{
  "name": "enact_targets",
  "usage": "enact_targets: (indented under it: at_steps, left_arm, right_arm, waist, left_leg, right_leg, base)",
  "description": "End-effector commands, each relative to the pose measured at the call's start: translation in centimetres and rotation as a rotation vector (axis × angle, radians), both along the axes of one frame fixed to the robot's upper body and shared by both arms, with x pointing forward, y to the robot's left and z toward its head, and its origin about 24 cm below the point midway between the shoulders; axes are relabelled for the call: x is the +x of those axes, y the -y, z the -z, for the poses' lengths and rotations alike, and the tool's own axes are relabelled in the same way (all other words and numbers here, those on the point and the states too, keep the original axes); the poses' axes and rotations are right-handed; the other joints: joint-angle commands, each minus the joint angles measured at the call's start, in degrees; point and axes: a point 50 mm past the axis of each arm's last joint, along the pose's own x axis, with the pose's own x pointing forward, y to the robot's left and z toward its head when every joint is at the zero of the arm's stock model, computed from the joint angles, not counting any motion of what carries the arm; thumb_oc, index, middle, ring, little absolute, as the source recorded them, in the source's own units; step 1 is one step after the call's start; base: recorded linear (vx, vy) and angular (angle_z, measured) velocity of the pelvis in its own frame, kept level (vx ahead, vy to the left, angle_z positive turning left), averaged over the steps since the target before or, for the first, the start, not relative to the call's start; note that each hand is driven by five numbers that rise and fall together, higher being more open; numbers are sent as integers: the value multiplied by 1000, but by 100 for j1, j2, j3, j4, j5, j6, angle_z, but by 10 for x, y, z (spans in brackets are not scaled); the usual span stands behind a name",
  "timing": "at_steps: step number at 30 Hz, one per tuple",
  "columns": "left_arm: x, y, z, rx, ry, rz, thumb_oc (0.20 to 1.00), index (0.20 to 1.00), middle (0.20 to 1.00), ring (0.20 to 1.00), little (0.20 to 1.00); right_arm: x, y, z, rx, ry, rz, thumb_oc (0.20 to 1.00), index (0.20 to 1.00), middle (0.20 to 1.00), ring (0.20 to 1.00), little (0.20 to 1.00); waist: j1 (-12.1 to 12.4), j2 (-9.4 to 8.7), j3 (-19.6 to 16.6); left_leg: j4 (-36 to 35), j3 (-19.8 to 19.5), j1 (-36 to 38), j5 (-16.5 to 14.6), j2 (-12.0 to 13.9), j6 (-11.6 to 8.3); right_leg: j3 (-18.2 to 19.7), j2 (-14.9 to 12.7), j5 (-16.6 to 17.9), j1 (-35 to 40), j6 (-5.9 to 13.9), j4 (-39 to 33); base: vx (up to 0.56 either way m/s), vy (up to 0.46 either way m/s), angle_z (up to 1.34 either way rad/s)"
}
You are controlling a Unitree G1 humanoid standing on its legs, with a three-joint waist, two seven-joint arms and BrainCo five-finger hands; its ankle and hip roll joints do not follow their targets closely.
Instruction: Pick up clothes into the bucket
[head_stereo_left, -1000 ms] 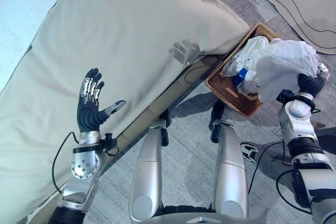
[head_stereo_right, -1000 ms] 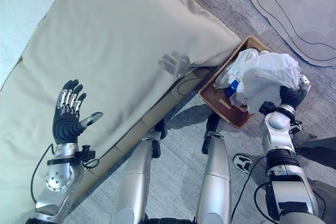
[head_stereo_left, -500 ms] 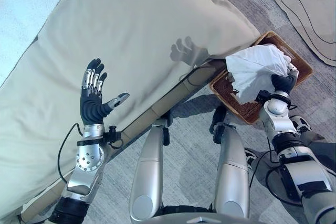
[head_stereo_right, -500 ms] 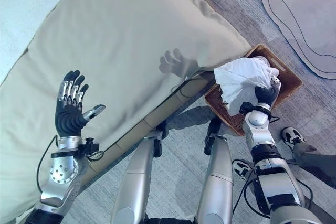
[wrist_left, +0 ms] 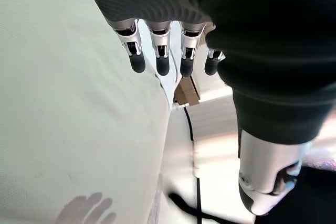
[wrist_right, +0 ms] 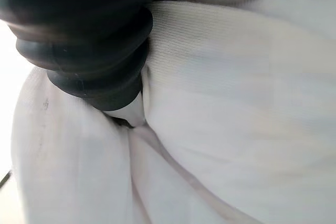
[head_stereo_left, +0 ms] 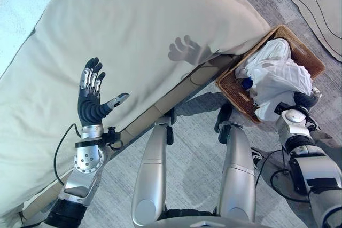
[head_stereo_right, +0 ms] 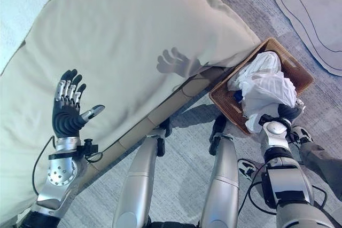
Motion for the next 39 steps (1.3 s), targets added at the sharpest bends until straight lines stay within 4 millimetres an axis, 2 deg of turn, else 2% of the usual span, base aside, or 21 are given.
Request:
enact_targets:
  at_steps: [1,2,3,9,16,17,20,22,25,27,28,30,31,32,35,36,37,38,39]
  left_arm:
    - [-11,8,-14,2,102,44,1000,1000,1000,1000,1000]
    - [-11,9,-13,5,96,47,1000,1000,1000,1000,1000]
    - [-11,8,-14,4,96,45,1000,1000,1000,1000,1000]
    - [-11,5,-18,14,120,26,1000,1000,1000,1000,1000]
    - [-6,3,-14,8,95,21,1000,1000,1000,1000,1000]
    - [-2,1,-10,11,78,9,1000,1000,1000,1000,1000]
    - [5,-1,-1,34,31,-25,1000,1000,1000,1000,1000]
    - [10,-6,13,73,-29,-76,1000,1000,1000,1000,1000]
    - [16,-13,36,139,-136,-149,1000,1000,1000,1000,1000]
    - [25,-16,51,263,-210,-197,1000,1000,1000,1000,1000]
    - [25,-16,51,264,-209,-197,1000,1000,1000,1000,1000]
    - [41,-19,65,536,-267,-261,1000,1000,1000,1000,1000]
    - [41,-19,65,537,-266,-261,1000,1000,1000,1000,1000]
    - [53,-22,68,679,-279,-306,1000,1000,1000,1000,1000]
    - [70,-31,65,855,-270,-407,1000,1000,1000,1000,1000]
    - [70,-31,65,856,-269,-407,1000,1000,1000,1000,1000]
    - [79,-42,57,969,-244,-490,1000,1000,1000,1000,1000]
    - [79,-42,57,969,-243,-490,1000,1000,1000,1000,1000]
    - [88,-53,50,1060,-244,-566,1000,1000,1000,1000,1000]
  right_arm:
    - [-1,23,-29,-143,-19,28,297,297,297,297,297]
    - [-1,26,-31,-180,-82,52,947,947,947,947,947]
    - [-1,27,-32,-192,-106,70,1000,1000,1000,1000,1000]
    - [-3,27,-30,-163,-80,98,1000,1000,1000,1000,1000]
    - [-5,25,-22,-138,-71,108,1000,1000,1000,1000,1000]
    - [-4,20,-20,-131,-47,90,1000,1000,1000,1000,1000]
    - [-5,-4,-3,-165,-6,-45,1000,1000,1000,1000,1000]
    - [-13,-26,10,-153,51,-156,1000,1000,1000,1000,1000]
    - [-39,-49,41,-75,79,-276,1000,1000,1000,1000,1000]
    - [-53,-61,61,-21,53,-338,1000,1000,1000,1000,1000]
    - [-54,-61,61,-21,53,-337,1000,1000,1000,1000,1000]
    - [-75,-79,87,52,4,-418,1000,1000,1000,1000,1000]
    - [-75,-79,87,53,4,-417,1000,1000,1000,1000,1000]
    - [-82,-90,97,91,-13,-465,1000,1000,1000,1000,1000]
    - [-92,-103,111,124,-56,-525,1000,1000,1000,1000,1000]
    - [-91,-103,111,124,-56,-524,1000,1000,1000,1000,1000]
    - [-97,-107,117,134,-82,-549,1000,1000,1000,1000,1000]
    - [-97,-107,117,135,-82,-549,1000,1000,1000,1000,1000]
    - [-98,-110,119,117,-103,-573,1000,1000,1000,1000,1000]
  waist:
    - [-56,221,-148]
    - [-33,224,-154]
    - [-23,236,-159]
    - [-3,223,-198]
    - [-18,136,-314]
    - [-41,108,-333]
    - [-162,-10,-407]
    - [-259,-107,-441]
    - [-404,-265,-524]
    - [-475,-343,-575]
    - [-472,-342,-564]
    - [-606,-494,-651]
    - [-600,-494,-641]
    - [-686,-588,-684]
    - [-782,-720,-709]
    - [-778,-721,-706]
    - [-847,-801,-690]
    - [-843,-801,-689]
    - [-893,-863,-661]
  left_leg:
    - [346,-39,-337,-284,67,53]
    - [342,-30,-360,-274,61,54]
    - [318,-27,-355,-264,56,54]
    - [128,-31,-231,-191,8,50]
    - [-197,-5,216,-124,15,62]
    - [-396,36,367,65,32,113]
    - [-702,75,790,134,56,108]
    - [-860,43,1083,169,66,115]
    - [-1171,22,1571,212,80,116]
    - [-1349,30,1859,229,78,121]
    - [-1361,29,1880,234,76,121]
    - [-1559,71,2169,249,85,116]
    - [-1567,71,2184,251,83,117]
    - [-1605,92,2248,251,86,112]
    - [-1575,139,2249,226,58,111]
    - [-1574,141,2249,225,58,112]
    - [-1502,169,2176,197,55,112]
    - [-1500,170,2174,195,55,112]
    - [-1461,187,2127,175,57,108]
  right_leg:
    - [475,19,199,172,321,-259]
    - [470,11,212,152,317,-256]
    - [463,3,220,146,317,-258]
    - [407,-26,284,283,343,-411]
    - [331,-24,426,737,394,-810]
    - [274,-29,639,878,374,-1044]
    - [215,-15,769,1331,438,-1436]
    - [156,-20,844,1683,481,-1681]
    - [46,-56,981,2253,555,-2113]
    - [-33,-90,1076,2589,603,-2387]
    - [-38,-91,1080,2613,604,-2401]
    - [-94,-116,1213,2956,667,-2778]
    - [-97,-117,1217,2972,668,-2788]
    - [-109,-127,1296,3072,703,-2940]
    - [-75,-129,1399,3157,732,-3138]
    - [-74,-129,1401,3158,732,-3140]
    - [-65,-140,1467,3164,760,-3226]
    - [-65,-140,1468,3164,760,-3227]
    - [-63,-152,1529,3170,790,-3321]
  base:
    - [-38,-4,1]
    - [-48,-3,1]
    - [-36,0,1]
    - [-6,-1,1]
    - [5,10,2]
    - [-36,36,-1]
    - [49,23,-4]
    - [108,-13,-6]
    - [139,-6,-3]
    - [123,31,-2]
    - [116,63,-5]
    - [116,67,-6]
    - [95,73,-5]
    - [70,80,-3]
    - [48,87,-6]
    - [14,92,-5]
    - [6,58,-7]
    - [21,112,-14]
    - [15,55,-11]
